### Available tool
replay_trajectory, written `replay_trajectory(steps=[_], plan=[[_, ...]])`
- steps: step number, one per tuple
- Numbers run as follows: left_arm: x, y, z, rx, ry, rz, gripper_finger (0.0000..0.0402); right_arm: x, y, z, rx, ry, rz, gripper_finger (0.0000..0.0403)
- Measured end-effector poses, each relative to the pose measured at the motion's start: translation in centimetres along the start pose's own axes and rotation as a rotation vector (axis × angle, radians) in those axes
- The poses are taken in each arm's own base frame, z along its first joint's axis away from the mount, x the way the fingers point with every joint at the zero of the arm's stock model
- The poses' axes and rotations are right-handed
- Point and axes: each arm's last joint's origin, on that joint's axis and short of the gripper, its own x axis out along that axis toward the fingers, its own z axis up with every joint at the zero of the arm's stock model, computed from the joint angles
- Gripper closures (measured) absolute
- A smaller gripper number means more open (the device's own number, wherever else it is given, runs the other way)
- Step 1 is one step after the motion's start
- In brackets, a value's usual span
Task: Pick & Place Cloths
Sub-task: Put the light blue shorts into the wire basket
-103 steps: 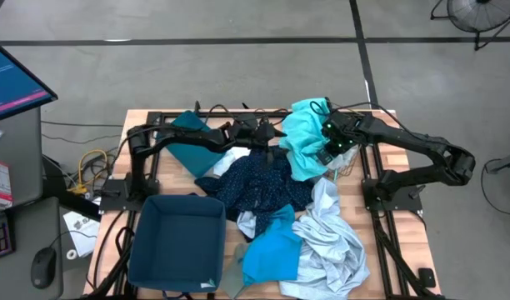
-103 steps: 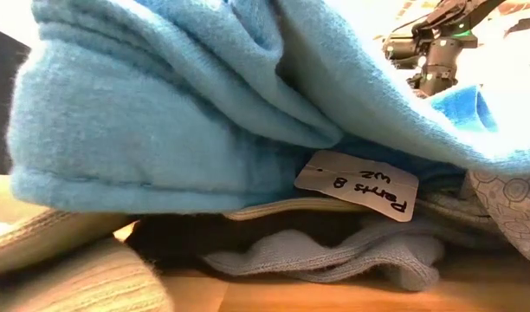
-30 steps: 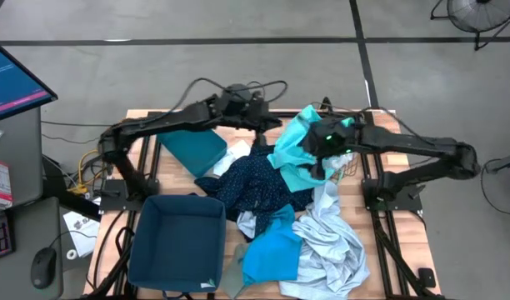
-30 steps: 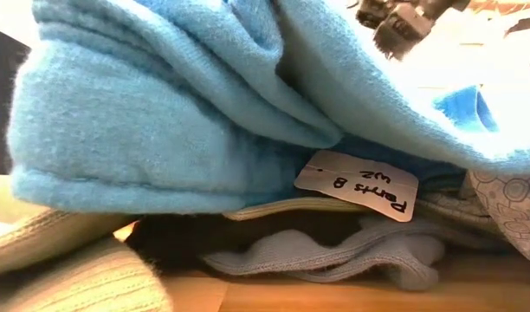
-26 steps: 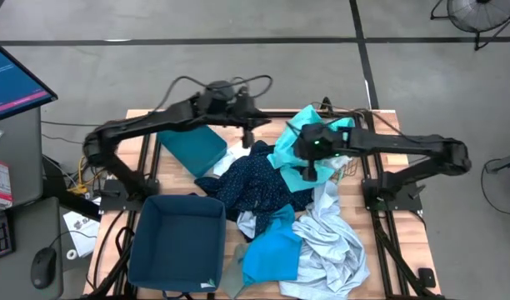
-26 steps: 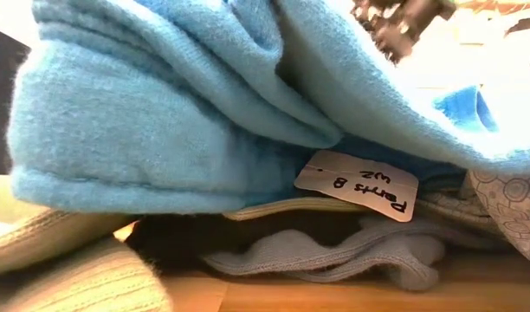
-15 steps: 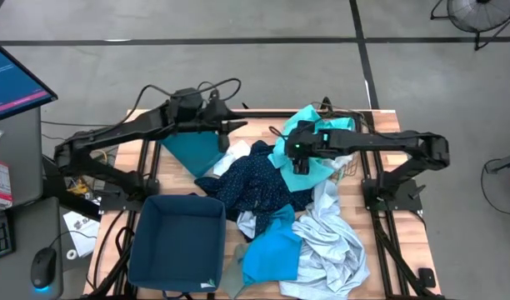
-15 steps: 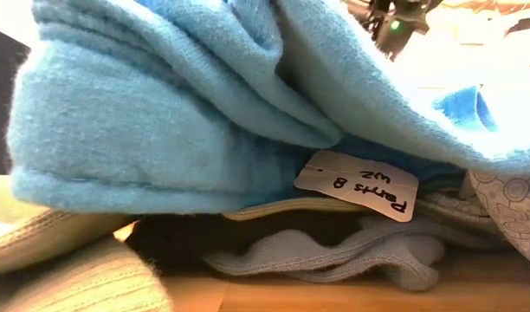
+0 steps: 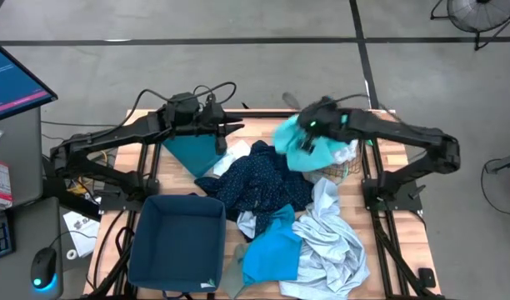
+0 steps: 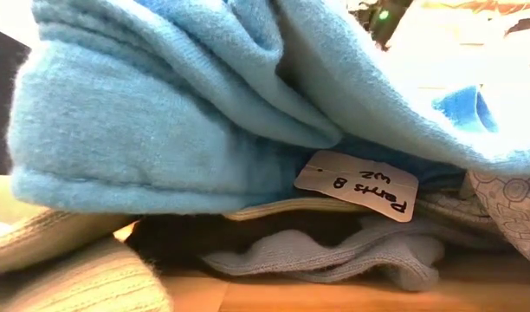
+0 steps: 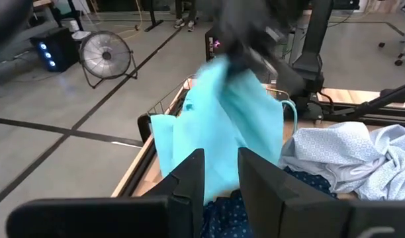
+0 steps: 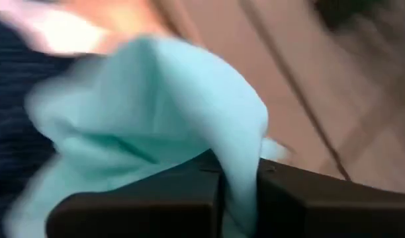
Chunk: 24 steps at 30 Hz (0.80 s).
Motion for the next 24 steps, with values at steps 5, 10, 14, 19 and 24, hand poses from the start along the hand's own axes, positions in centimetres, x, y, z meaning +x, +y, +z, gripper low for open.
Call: replay_trajectory(steps=[5,10,14,19,24], plan=[[0.0,0.0,0.0,0.000,-0.005,0.000,0.0325,-0.6,-3.9,-3.2,0.171,0.250,-0.221,0.0401],[0.0,0.0,0.1,0.000,-0.006,-0.001,0.0325,-0.2,-6.0,-5.8,0.283,0.510,-0.384,0.0402],[0.0,0.0,0.1,-0.003,-0.010,-0.001,0.0325,1.9,-5.9,-6.9,0.330,0.605,-0.376,0.0402],[0.0,0.0,0.1,-0.031,-0.012,-0.001,0.0325,7.3,-3.2,-7.6,0.317,0.569,-0.196,0.0402],[0.0,0.0,0.1,-0.033,-0.012,-0.002,0.0325,11.9,-1.6,-9.7,0.347,0.602,-0.004,0.0403]])
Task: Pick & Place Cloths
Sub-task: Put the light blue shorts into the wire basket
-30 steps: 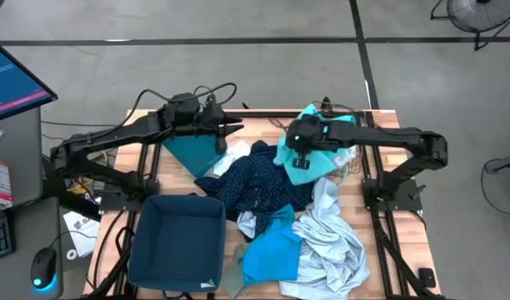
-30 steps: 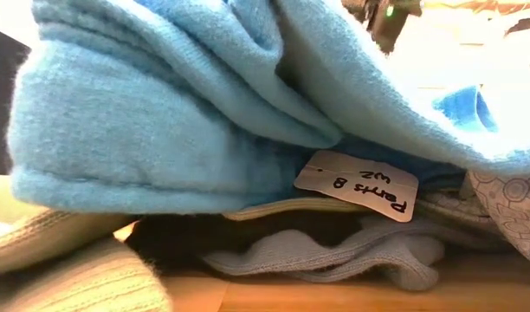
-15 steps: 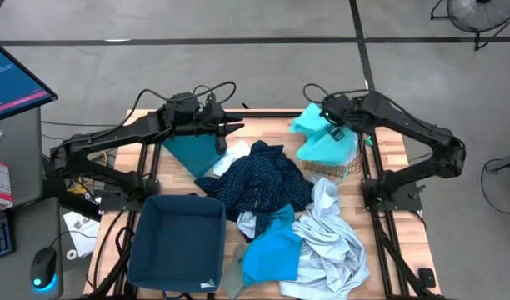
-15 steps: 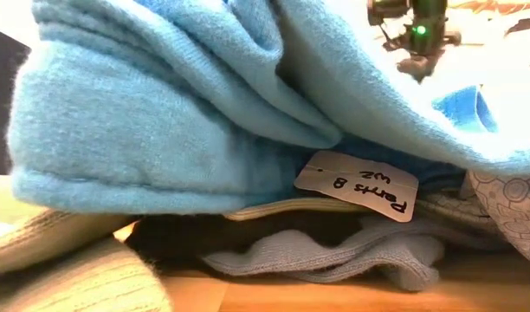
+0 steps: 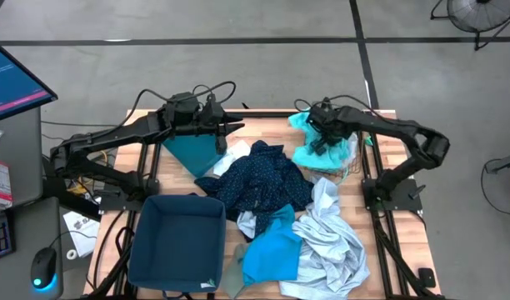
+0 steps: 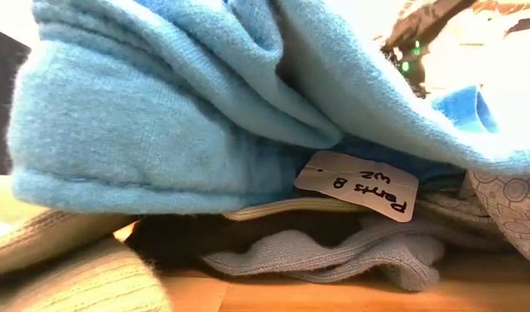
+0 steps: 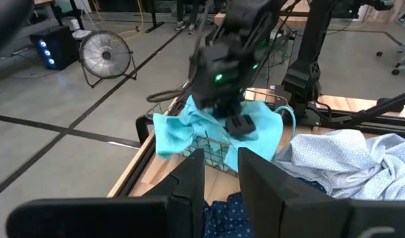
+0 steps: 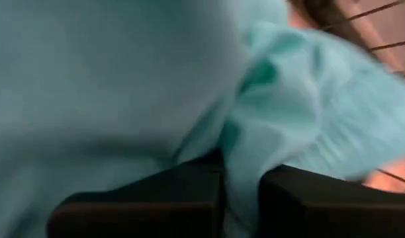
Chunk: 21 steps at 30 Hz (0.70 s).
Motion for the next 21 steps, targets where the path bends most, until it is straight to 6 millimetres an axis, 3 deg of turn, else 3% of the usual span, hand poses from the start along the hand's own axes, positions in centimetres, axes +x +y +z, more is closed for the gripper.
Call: replay_trajectory(steps=[7,12,16,21], plan=[[0.0,0.0,0.0,0.000,0.000,0.000,0.0325,5.3,-1.0,-0.6,0.014,0.111,0.208,0.0403],[0.0,0.0,0.0,0.001,0.000,0.000,0.0325,6.9,-1.9,-1.0,0.024,0.184,0.264,0.0402],[0.0,0.0,0.0,0.003,0.000,0.000,0.0325,6.2,-2.4,-0.9,0.024,0.179,0.269,0.0388],[0.0,0.0,0.0,0.005,0.000,0.000,0.0325,1.2,-3.6,0.4,0.044,-0.019,0.284,0.0346]])
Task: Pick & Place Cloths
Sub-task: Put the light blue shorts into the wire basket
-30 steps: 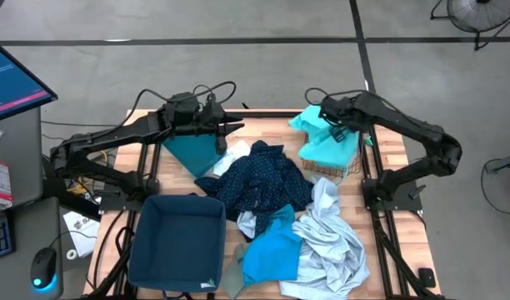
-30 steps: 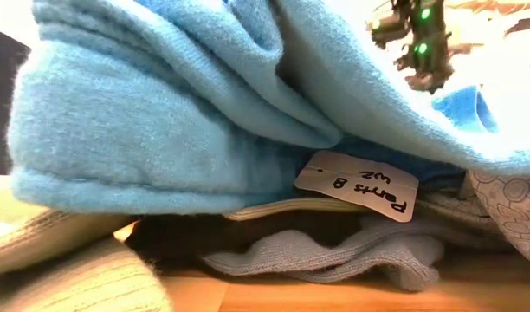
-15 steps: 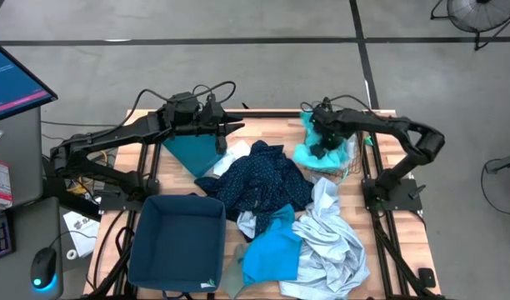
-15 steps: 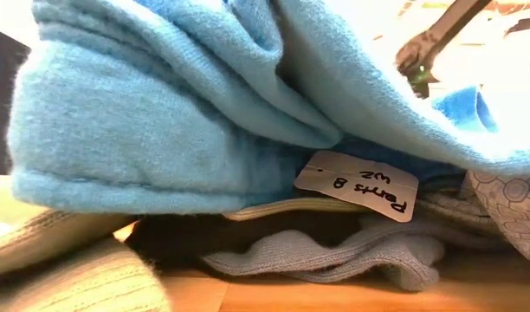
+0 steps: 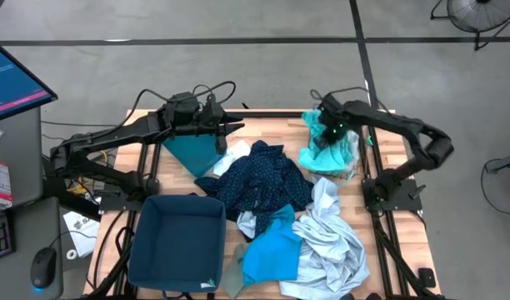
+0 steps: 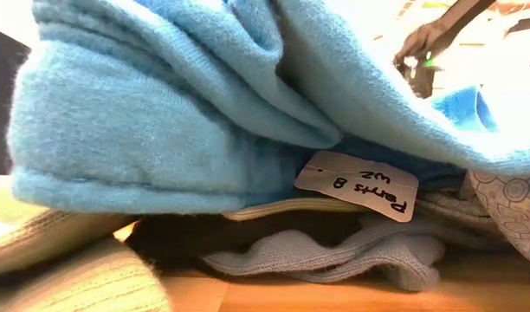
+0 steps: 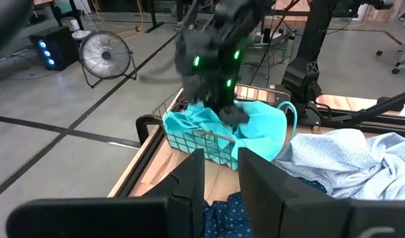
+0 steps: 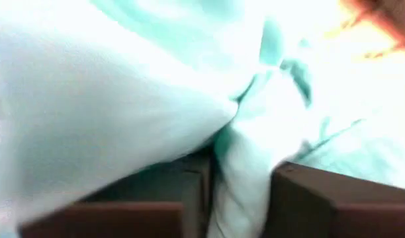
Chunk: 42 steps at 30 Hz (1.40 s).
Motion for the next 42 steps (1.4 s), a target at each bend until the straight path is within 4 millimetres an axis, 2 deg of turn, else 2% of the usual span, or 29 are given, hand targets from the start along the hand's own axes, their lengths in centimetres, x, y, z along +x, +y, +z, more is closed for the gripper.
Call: replay_trajectory(steps=[4,7,11,13,15,20,27,33,39,42], plan=[[0.0,0.0,0.0,0.002,0.000,0.000,0.0325,-4.1,0.2,0.0,-0.016,-0.136,0.002,0.0296],[0.0,0.0,0.0,0.002,0.000,0.000,0.0325,-6.3,0.0,-0.5,-0.008,-0.169,0.002,0.0247],[0.0,0.0,0.0,0.002,0.000,0.000,0.0325,-9.8,1.0,-1.2,-0.032,-0.271,0.233,0.0187],[0.0,0.0,0.0,0.002,0.000,0.000,0.0325,-10.7,2.1,-1.8,-0.087,-0.292,0.297,0.0172],[0.0,0.0,0.0,0.002,0.000,0.000,0.0325,-10.7,3.3,-2.4,-0.139,-0.279,0.298,0.0167],[0.0,0.0,0.0,0.002,0.000,0.000,0.0325,-8.6,4.7,-3.3,-0.176,-0.203,0.257,0.0171],[0.0,0.0,0.0,0.002,0.001,0.000,0.0325,-2.7,5.2,-2.7,-0.207,-0.093,0.202,0.0208],[0.2,0.0,-0.6,0.000,0.021,-0.001,0.0325,2.3,2.2,-3.0,-0.151,0.091,0.112,0.0272],[0.5,-0.1,-2.0,-0.008,0.062,-0.004,0.0325,4.9,-0.7,-3.5,-0.062,0.160,0.047,0.0331],[0.6,-0.1,-2.2,-0.008,0.067,-0.004,0.0325,6.1,-1.2,-3.6,-0.017,0.208,0.010,0.0352]])
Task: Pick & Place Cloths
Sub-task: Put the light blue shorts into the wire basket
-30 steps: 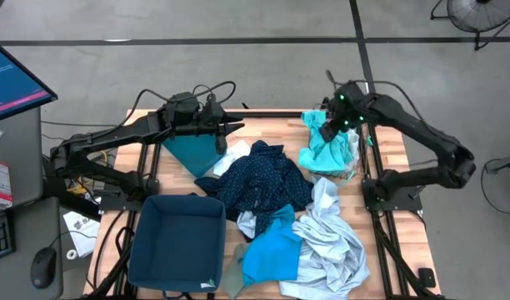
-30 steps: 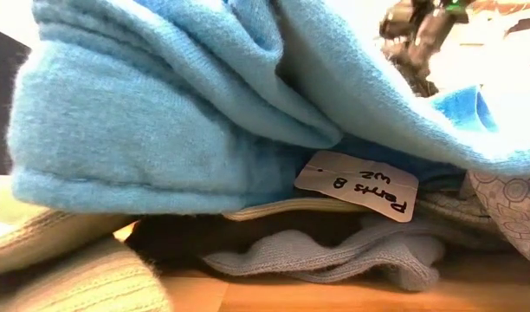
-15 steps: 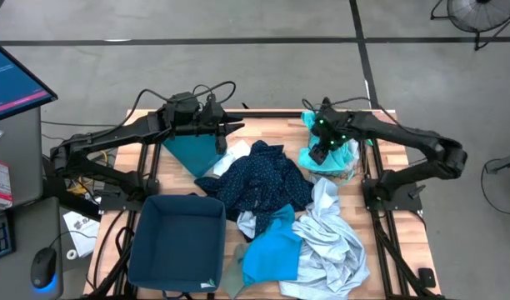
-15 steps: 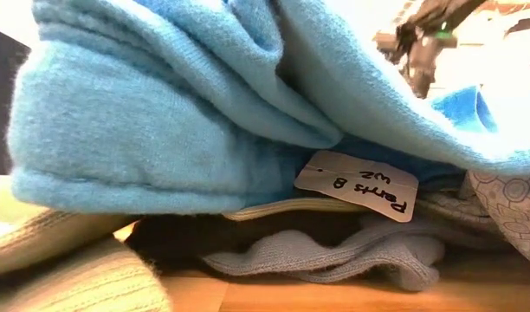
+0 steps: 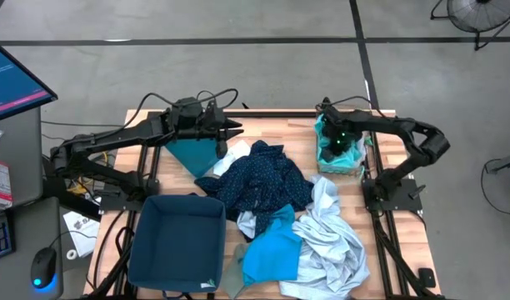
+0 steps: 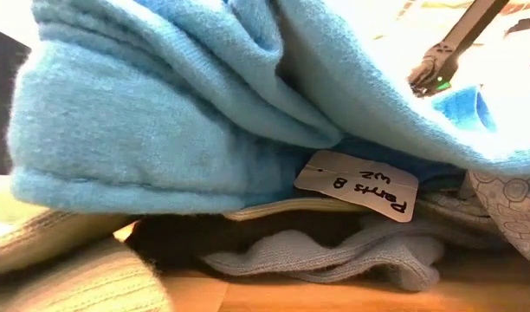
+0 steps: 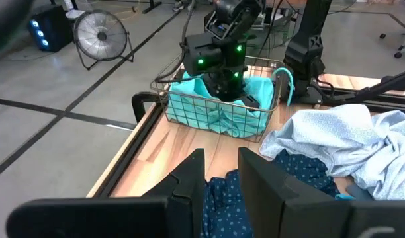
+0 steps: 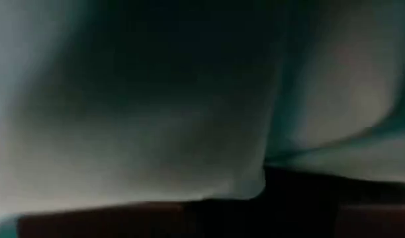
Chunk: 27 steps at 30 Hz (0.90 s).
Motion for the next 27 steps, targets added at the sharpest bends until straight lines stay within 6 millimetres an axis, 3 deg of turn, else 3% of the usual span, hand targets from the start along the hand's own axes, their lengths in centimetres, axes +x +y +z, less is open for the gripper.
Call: replay_trajectory(steps=[4,7,12,19,22,27], plan=[[0.0,0.0,0.1,0.002,-0.006,0.001,0.0325,0.5,1.3,0.7,-0.040,0.016,-0.089,0.0377],[0.0,0.2,0.1,0.000,-0.006,0.006,0.0325,-0.6,2.0,1.6,-0.056,0.022,-0.085,0.0392],[0.0,0.2,0.1,-0.001,-0.008,0.006,0.0325,-5.6,2.8,2.3,-0.082,-0.079,-0.118,0.0394],[0.0,0.2,0.1,-0.002,-0.009,0.006,0.0325,-11.3,2.2,0.8,-0.063,-0.110,-0.130,0.0375],[0.0,0.2,0.1,-0.002,-0.009,0.006,0.0325,-14.0,2.1,0.4,-0.067,-0.227,-0.119,0.0372],[0.0,0.2,0.1,-0.002,-0.009,0.006,0.0325,-16.4,1.7,0.7,-0.111,-0.419,-0.120,0.0368]])
